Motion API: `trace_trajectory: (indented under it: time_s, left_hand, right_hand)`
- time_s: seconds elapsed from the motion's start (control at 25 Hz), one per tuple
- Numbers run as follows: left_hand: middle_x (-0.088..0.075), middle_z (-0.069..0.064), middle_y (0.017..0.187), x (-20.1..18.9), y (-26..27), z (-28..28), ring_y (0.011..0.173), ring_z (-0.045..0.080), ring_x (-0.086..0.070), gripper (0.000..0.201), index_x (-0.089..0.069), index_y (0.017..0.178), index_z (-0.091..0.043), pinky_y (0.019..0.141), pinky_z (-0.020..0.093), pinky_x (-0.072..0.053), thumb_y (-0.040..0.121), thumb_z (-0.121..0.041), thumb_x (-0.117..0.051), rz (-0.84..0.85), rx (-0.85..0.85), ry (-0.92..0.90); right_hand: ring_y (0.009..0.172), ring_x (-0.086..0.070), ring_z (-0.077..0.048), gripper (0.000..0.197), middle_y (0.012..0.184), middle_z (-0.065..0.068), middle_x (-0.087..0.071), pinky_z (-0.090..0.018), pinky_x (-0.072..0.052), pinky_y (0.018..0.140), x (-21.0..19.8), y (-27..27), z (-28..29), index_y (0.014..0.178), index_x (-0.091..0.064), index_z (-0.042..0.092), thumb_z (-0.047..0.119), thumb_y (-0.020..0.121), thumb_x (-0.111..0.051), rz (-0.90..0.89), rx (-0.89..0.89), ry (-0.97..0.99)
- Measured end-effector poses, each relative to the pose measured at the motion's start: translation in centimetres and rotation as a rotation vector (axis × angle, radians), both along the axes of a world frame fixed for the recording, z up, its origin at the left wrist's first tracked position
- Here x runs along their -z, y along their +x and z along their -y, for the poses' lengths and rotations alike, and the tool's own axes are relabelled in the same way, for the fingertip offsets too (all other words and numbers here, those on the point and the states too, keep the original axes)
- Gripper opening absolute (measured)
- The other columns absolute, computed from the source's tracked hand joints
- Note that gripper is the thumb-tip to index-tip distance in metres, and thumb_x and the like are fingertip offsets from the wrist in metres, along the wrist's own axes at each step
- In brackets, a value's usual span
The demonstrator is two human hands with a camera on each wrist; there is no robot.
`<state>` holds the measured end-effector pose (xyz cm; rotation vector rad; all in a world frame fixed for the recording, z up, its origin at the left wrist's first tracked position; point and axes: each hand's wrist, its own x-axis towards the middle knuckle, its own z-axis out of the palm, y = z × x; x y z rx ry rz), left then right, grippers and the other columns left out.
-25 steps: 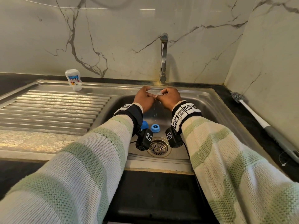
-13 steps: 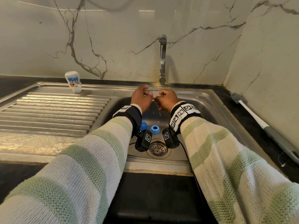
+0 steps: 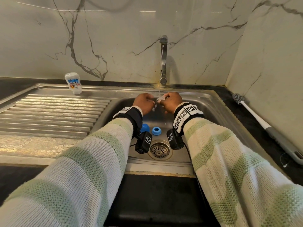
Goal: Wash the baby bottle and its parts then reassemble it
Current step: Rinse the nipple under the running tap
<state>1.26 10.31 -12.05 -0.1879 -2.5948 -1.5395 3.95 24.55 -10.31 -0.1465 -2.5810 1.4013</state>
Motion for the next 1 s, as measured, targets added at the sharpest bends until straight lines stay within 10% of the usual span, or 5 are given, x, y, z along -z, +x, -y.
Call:
trace_trajectory:
  time_s: [0.28, 0.48, 0.72, 0.84, 1.0]
  left_hand:
    - [-0.069, 0.002, 0.113, -1.0, 1.7, 0.3, 0.104, 0.018, -0.062, 0.022, -0.073, 0.107, -0.016, 0.094, 0.028, -0.046, 0.092, -0.01, -0.057, 0.007, 0.188, -0.457]
    - [-0.071, 0.004, 0.106, -1.2, 2.9, 0.3, 0.095, 0.021, -0.065, 0.023, -0.073, 0.111, -0.016, 0.087, 0.037, -0.055, 0.094, -0.025, -0.061, 0.152, 0.282, -0.687]
    - [-0.071, 0.007, 0.109, -1.5, 3.1, -0.8, 0.095, 0.022, -0.063, 0.02, -0.073, 0.104, -0.014, 0.086, 0.032, -0.047, 0.092, -0.025, -0.061, 0.023, 0.296, -0.799]
    - [-0.071, 0.004, 0.106, -1.4, 2.8, -0.3, 0.101, 0.023, -0.065, 0.016, -0.074, 0.1, -0.018, 0.085, 0.029, -0.046, 0.092, -0.022, -0.06, -0.004, 0.262, -0.753]
    - [-0.071, 0.001, 0.106, -1.2, 2.5, -0.3, 0.095, 0.019, -0.062, 0.015, -0.074, 0.097, -0.02, 0.082, 0.026, -0.043, 0.092, -0.02, -0.06, 0.01, 0.262, -0.754]
  right_hand:
    - [0.091, -0.066, -0.024, 0.021, 0.101, -0.009, -0.071, -0.04, -0.057, 0.084, -0.9, 2.1, -2.6, 0.103, -0.071, 0.011, 0.012, 0.082, -0.075, 0.134, -0.178, 0.318]
    - [0.082, -0.065, -0.025, 0.024, 0.087, -0.007, -0.068, -0.038, -0.054, 0.077, -2.3, 4.1, -3.8, 0.089, -0.066, 0.012, 0.033, 0.082, -0.074, 0.059, -0.125, 0.531]
    - [0.078, -0.068, -0.025, 0.022, 0.083, -0.008, -0.071, -0.037, -0.057, 0.077, -1.5, 4.6, -3.4, 0.089, -0.073, 0.01, 0.031, 0.089, -0.067, 0.161, -0.151, 0.711]
    - [0.08, -0.064, -0.026, 0.019, 0.085, -0.009, -0.068, -0.029, -0.048, 0.071, -1.7, 2.9, -3.7, 0.091, -0.071, 0.008, 0.026, 0.09, -0.063, -0.084, -0.004, 0.558]
    - [0.077, -0.067, -0.026, 0.024, 0.084, -0.008, -0.07, -0.035, -0.055, 0.078, -0.6, 3.0, -3.2, 0.09, -0.071, 0.01, 0.033, 0.086, -0.069, 0.153, -0.1, 0.708]
